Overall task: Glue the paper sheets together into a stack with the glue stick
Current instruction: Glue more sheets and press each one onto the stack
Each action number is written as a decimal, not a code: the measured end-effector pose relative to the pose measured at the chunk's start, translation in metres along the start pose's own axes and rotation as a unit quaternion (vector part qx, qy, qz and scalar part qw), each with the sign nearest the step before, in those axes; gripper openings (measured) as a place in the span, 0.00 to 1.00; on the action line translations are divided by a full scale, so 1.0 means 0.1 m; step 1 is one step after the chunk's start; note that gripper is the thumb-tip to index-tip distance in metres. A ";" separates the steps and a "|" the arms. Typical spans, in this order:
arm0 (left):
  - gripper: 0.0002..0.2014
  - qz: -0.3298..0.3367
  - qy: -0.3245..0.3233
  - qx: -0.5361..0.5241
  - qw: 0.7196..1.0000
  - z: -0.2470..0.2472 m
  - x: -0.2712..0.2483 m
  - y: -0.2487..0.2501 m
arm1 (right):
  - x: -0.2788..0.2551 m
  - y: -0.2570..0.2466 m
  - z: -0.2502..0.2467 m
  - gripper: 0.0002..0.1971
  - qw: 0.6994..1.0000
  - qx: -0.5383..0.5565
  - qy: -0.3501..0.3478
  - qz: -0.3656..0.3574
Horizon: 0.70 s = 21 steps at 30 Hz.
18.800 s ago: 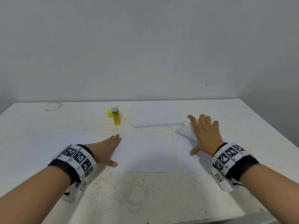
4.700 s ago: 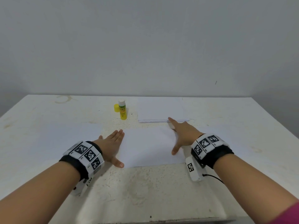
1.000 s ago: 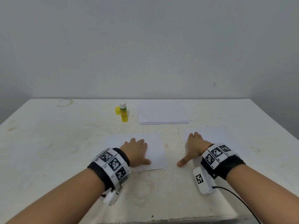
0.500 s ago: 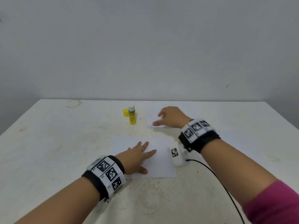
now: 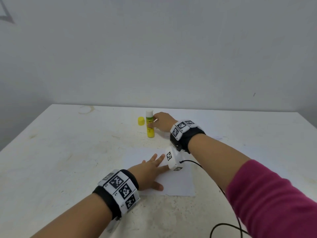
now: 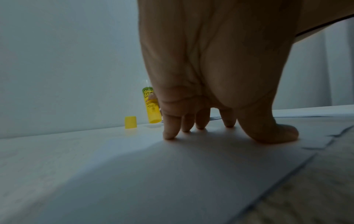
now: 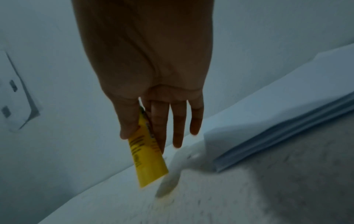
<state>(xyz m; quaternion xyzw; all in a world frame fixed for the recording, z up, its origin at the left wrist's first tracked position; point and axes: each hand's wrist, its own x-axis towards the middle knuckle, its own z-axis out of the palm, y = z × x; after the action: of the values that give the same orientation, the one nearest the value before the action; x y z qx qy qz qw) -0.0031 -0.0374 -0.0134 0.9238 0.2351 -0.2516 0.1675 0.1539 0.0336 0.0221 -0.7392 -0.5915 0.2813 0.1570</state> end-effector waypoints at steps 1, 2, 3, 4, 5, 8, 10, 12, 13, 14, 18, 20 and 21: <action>0.39 0.001 0.001 0.001 1.000 0.00 0.00 -0.01 | -0.06 0.04 -0.06 0.16 0.999 0.038 -0.022 0.004; 0.39 0.003 0.004 0.006 1.000 -0.01 -0.01 -0.02 | -0.16 0.09 -0.13 0.15 0.995 0.080 -0.051 0.008; 0.39 0.003 0.006 0.014 1.000 -0.01 0.00 -0.02 | -0.26 0.15 -0.22 0.14 0.991 0.108 -0.082 0.009; 0.39 0.002 0.009 0.024 1.000 0.00 0.00 -0.02 | -0.37 0.22 -0.32 0.15 0.990 0.099 -0.105 0.008; 0.39 -0.002 0.012 0.036 0.999 0.00 0.01 -0.01 | -0.47 0.28 -0.41 0.18 0.992 0.063 -0.108 0.003; 0.39 -0.015 0.024 0.076 0.997 -0.01 0.05 0.06 | -0.71 0.48 -0.56 0.22 1.000 -0.029 -0.002 0.001; 0.39 -0.025 0.031 0.096 0.995 -0.02 0.09 0.12 | -0.79 0.59 -0.54 0.19 0.997 -0.001 0.071 0.004; 0.40 -0.037 0.036 0.104 0.993 -0.02 0.12 0.18 | -0.87 0.67 -0.47 0.15 0.994 0.062 0.092 -0.005; 0.40 -0.044 0.037 0.107 0.993 -0.02 0.13 0.20 | -0.90 0.69 -0.42 0.14 0.992 0.080 0.093 -0.014; 0.40 -0.050 0.039 0.109 0.992 -0.03 0.14 0.22 | -0.92 0.70 -0.37 0.13 0.992 0.084 0.095 -0.022; 0.40 -0.060 0.044 0.116 0.991 -0.03 0.16 0.24 | -0.94 0.69 -0.17 0.13 0.992 0.059 0.106 -0.040; 0.41 -0.060 0.043 0.114 0.991 -0.04 0.16 0.24 | -0.95 0.70 -0.12 0.13 0.991 0.056 0.110 -0.042; 0.40 -0.062 0.041 0.112 0.991 -0.05 0.15 0.25 | -0.98 0.71 -0.11 0.13 0.991 0.057 0.108 -0.045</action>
<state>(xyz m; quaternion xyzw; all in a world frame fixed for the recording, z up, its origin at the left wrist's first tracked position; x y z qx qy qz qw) 0.0232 -0.0506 -0.0129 0.9298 0.2691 -0.2482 0.0372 0.2023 -0.0770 0.0133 -0.7281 -0.5864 0.2253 0.2743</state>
